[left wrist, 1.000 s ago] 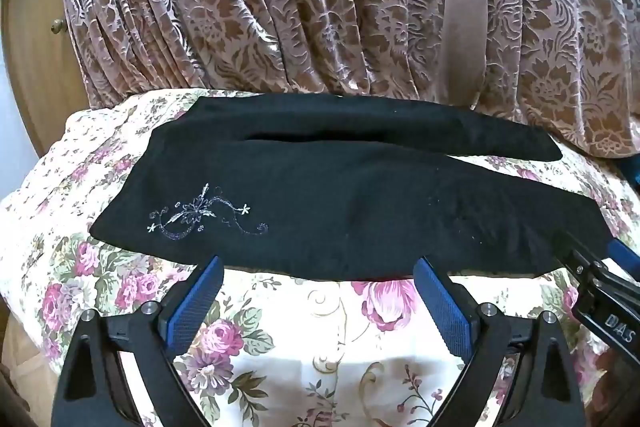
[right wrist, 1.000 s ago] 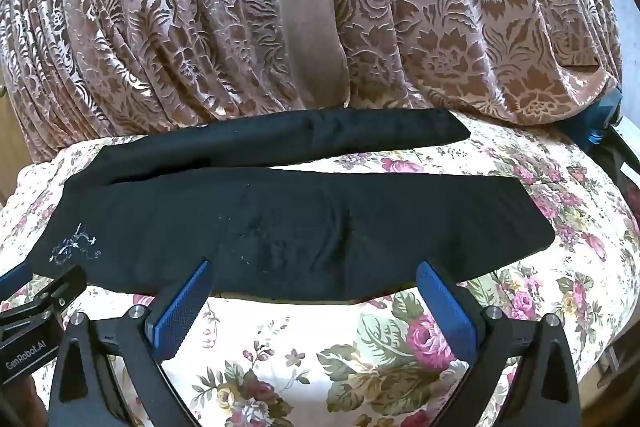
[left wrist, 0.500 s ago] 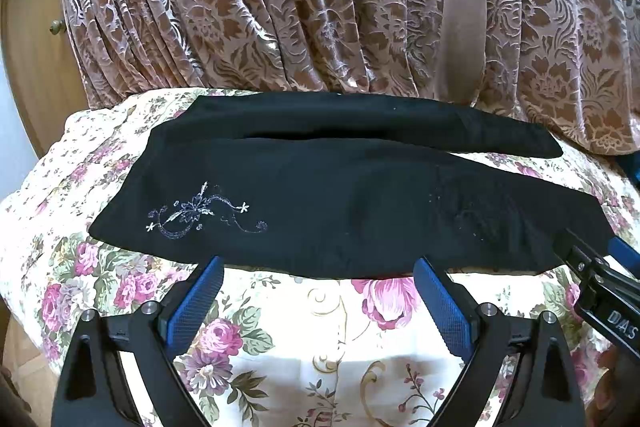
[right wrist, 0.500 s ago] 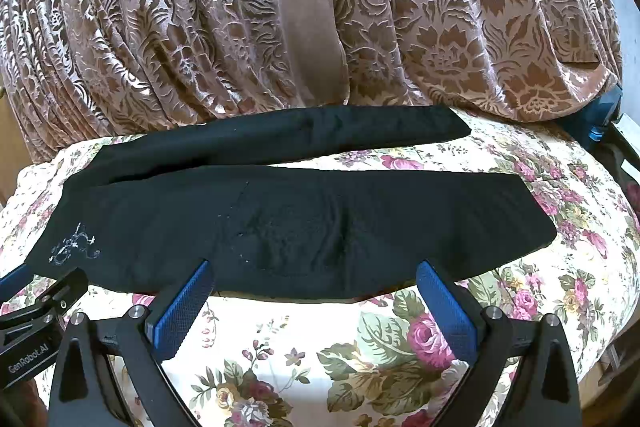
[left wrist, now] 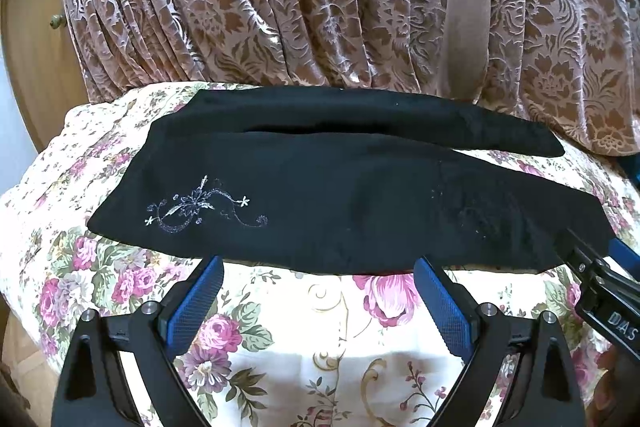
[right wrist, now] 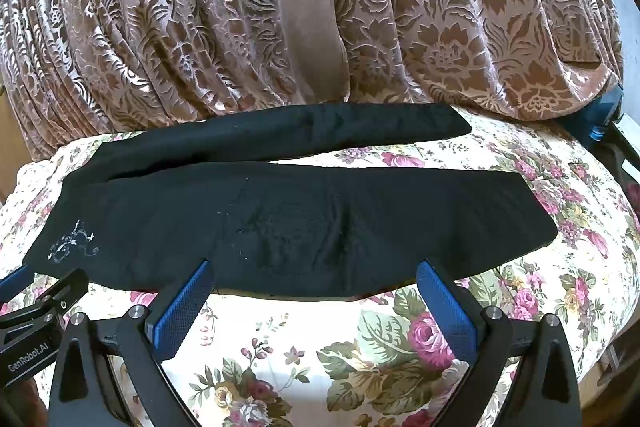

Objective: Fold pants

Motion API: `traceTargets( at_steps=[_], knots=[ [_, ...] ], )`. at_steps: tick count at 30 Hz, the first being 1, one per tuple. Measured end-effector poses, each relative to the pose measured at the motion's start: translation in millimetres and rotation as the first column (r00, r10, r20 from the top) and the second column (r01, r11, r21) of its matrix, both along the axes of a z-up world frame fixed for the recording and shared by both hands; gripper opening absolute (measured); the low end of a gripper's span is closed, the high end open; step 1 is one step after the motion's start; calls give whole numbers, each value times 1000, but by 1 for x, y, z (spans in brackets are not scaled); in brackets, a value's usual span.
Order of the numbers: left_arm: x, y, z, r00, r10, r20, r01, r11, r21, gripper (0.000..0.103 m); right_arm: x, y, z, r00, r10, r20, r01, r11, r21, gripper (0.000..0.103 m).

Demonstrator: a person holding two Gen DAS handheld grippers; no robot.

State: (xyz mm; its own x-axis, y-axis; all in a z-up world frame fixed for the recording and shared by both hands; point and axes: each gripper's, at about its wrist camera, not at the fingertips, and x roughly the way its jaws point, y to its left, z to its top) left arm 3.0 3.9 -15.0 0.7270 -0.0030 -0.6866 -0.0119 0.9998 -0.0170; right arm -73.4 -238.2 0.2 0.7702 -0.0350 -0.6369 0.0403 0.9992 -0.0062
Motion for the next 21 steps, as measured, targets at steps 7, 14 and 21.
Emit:
traceTargets(
  at_steps=[7, 14, 21],
  knots=[
    [0, 0, -1, 1000, -1, -7, 1, 1000, 0, 96, 0, -1, -1, 1000, -1, -4, 1, 1000, 4, 103],
    [3, -1, 0, 1000, -1, -18, 1, 1000, -1, 96, 1, -2, 1, 1000, -4, -10, 4, 1000, 4, 103],
    [3, -1, -2, 1000, -1, -24, 1, 1000, 1, 96, 1, -2, 1, 1000, -2, -14, 2, 1000, 2, 103]
  ],
)
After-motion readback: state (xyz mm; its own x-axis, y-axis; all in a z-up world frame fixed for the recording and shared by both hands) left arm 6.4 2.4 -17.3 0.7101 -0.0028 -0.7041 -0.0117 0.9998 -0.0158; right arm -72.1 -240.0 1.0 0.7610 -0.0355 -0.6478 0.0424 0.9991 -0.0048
